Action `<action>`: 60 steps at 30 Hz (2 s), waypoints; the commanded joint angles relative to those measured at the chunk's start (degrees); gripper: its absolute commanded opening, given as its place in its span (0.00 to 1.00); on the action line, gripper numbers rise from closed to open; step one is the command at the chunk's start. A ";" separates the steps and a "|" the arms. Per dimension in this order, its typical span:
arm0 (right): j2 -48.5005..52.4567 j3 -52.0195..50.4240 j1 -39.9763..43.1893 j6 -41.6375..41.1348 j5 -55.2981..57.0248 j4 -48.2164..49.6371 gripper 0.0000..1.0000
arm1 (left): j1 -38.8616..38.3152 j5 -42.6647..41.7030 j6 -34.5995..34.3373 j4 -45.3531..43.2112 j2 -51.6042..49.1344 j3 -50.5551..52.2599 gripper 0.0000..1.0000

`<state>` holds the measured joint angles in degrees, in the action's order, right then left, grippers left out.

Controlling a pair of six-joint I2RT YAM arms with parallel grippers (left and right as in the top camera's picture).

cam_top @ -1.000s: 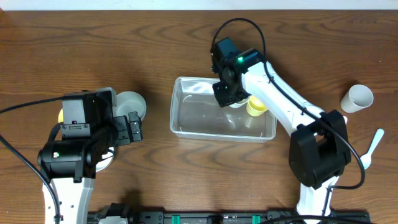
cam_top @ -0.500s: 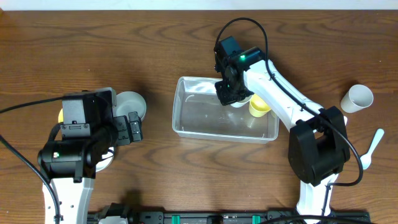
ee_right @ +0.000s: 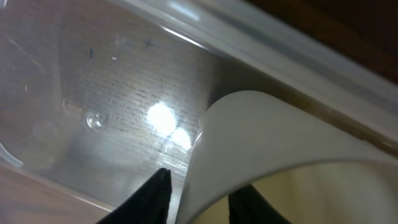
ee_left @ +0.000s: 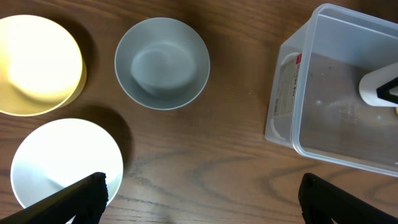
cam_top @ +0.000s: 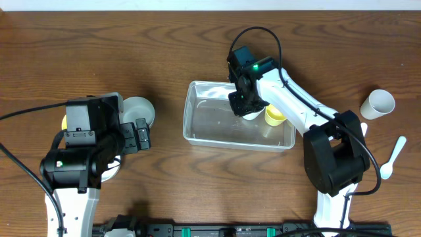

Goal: Pack container
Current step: 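Place the white cup in the container beside the yellow cup, then move the right gripper back and grasp the grey cup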

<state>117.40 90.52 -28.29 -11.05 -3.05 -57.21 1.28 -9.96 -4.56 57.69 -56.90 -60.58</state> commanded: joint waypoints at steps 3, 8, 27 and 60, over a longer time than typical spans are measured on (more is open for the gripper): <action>0.48 -0.13 0.11 0.50 -0.02 0.52 0.35 | -0.24 -0.09 -0.50 0.13 -0.33 -1.16 0.98; 0.46 0.70 0.11 1.16 0.04 2.23 0.35 | -0.24 -0.09 -0.50 0.13 -0.33 -1.16 0.98; -12.57 26.95 9.81 -11.76 16.13 -15.98 0.44 | -0.24 -0.09 -0.48 0.13 -0.33 -1.16 0.98; -11.30 -7.32 51.54 5.81 4.09 7.48 0.73 | -0.24 -0.09 -0.50 0.13 -0.33 -1.16 0.98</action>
<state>105.82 84.99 23.24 -6.46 1.63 -51.37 1.28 -9.96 -4.56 57.67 -57.01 -60.58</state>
